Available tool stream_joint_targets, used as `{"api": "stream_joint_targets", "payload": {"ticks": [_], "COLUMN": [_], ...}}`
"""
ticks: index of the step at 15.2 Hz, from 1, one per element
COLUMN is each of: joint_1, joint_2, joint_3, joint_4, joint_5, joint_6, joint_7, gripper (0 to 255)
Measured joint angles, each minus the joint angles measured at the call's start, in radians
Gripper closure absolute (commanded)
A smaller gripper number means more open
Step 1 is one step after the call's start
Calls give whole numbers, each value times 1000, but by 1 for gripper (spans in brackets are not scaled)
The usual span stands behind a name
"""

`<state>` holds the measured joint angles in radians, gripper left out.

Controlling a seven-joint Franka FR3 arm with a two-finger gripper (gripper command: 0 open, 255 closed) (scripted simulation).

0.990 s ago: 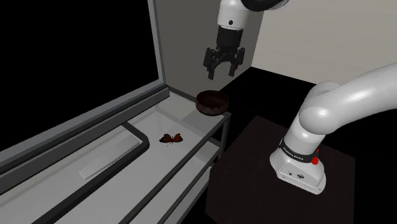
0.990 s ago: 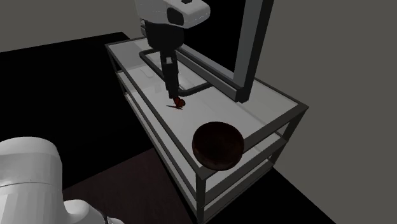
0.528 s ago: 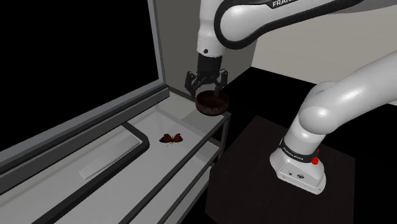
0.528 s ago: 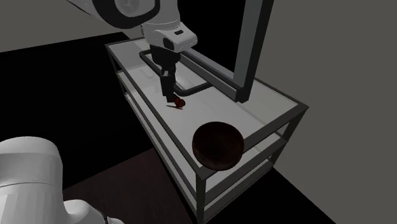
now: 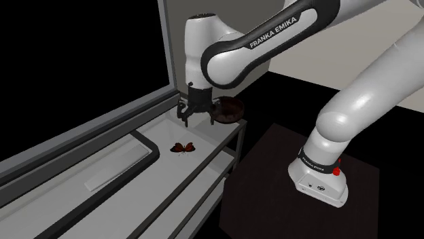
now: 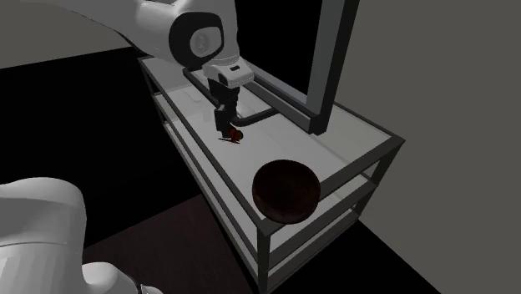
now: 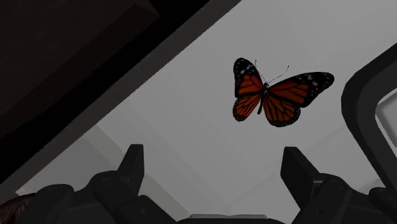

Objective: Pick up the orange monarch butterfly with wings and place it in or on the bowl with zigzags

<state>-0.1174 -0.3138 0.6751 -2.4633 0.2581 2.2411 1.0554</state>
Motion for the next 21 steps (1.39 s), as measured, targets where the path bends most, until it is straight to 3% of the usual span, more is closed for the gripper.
{"api": "stream_joint_targets", "payload": {"ticks": [3,5,7,9,14,21], "joint_1": [-47,-76,-75,-67,-46,-43], "joint_2": [144,256,350,399,480,490], "joint_3": [88,129,144,139,111,106], "joint_4": [39,86,115,121,117,115], "joint_5": [-98,-205,-307,-364,-462,-475], "joint_6": [88,124,157,183,240,249], "joint_7": [166,295,413,468,538,547], "gripper": [0,0,0,0,0,0]}}
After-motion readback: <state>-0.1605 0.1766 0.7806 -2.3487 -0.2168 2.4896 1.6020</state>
